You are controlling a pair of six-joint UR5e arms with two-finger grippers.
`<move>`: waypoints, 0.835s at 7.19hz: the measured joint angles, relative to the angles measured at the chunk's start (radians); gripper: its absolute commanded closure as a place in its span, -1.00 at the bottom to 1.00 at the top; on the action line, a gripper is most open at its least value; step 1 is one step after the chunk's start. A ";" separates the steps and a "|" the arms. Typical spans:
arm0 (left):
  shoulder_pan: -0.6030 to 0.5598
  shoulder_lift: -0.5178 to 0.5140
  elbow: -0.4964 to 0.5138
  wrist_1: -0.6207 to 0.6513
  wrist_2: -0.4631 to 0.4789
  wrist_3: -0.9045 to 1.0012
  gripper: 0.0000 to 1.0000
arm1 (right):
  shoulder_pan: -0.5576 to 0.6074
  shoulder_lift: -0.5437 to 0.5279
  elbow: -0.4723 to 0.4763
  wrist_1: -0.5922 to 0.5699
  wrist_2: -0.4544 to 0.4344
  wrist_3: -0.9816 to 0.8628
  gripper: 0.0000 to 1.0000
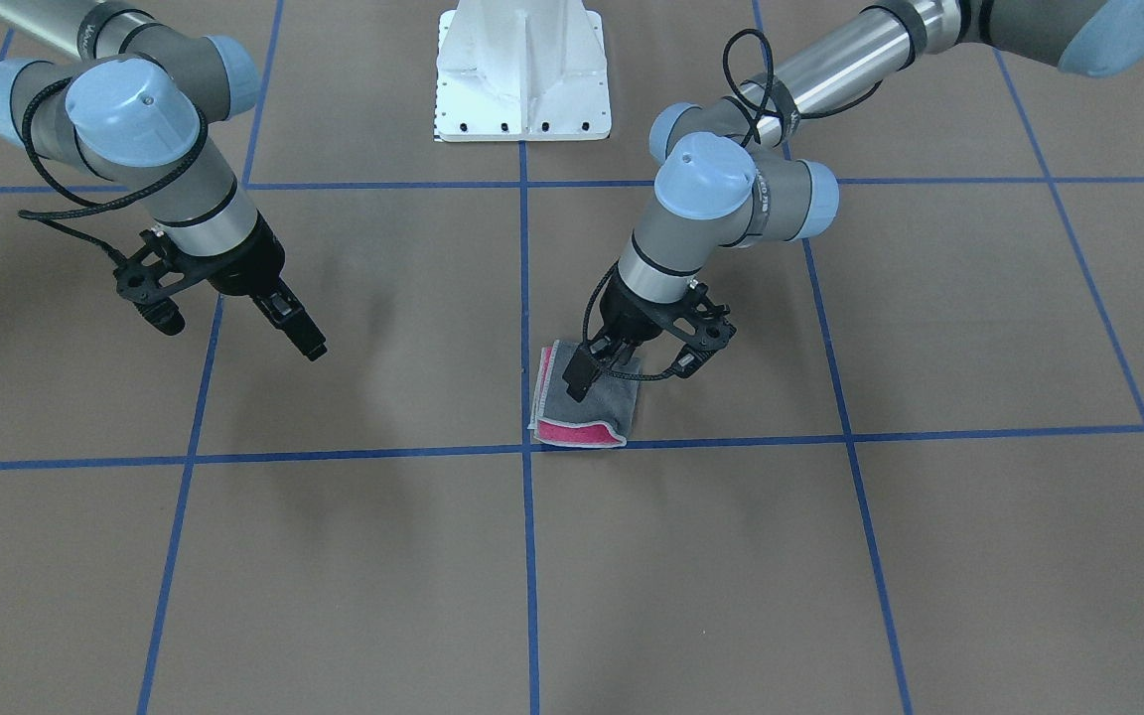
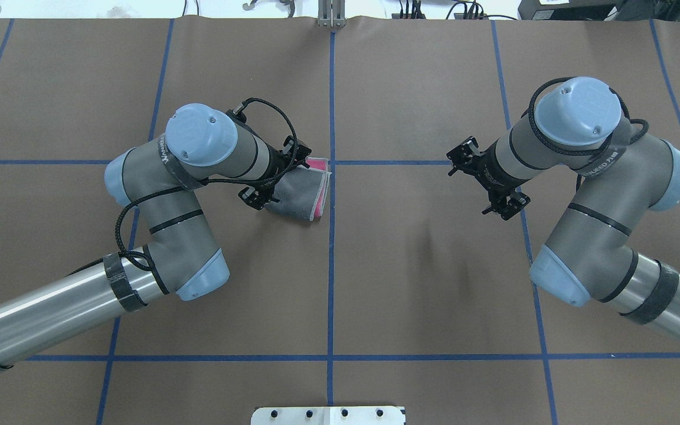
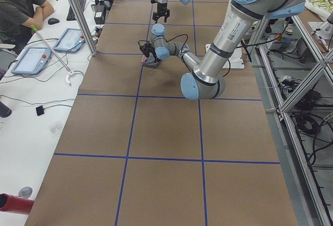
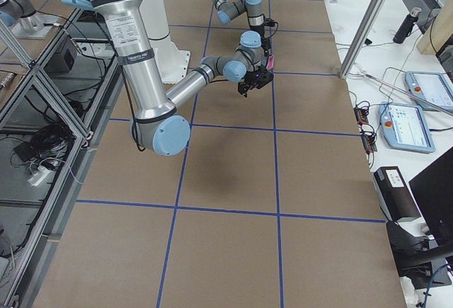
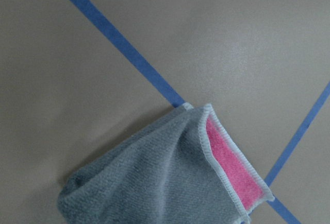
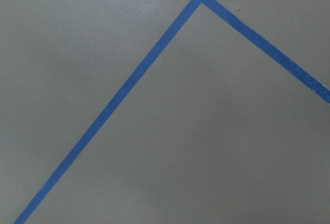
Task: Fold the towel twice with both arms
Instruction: 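Release the towel and raise the left gripper away from it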
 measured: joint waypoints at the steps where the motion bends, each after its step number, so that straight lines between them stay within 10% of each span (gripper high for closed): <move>1: -0.001 0.000 0.011 0.000 0.002 0.003 -0.91 | 0.000 0.000 0.000 0.000 -0.001 0.000 -1.00; 6: -0.012 0.026 0.009 0.014 -0.008 0.009 -0.91 | -0.001 0.002 0.000 0.000 -0.002 0.000 -1.00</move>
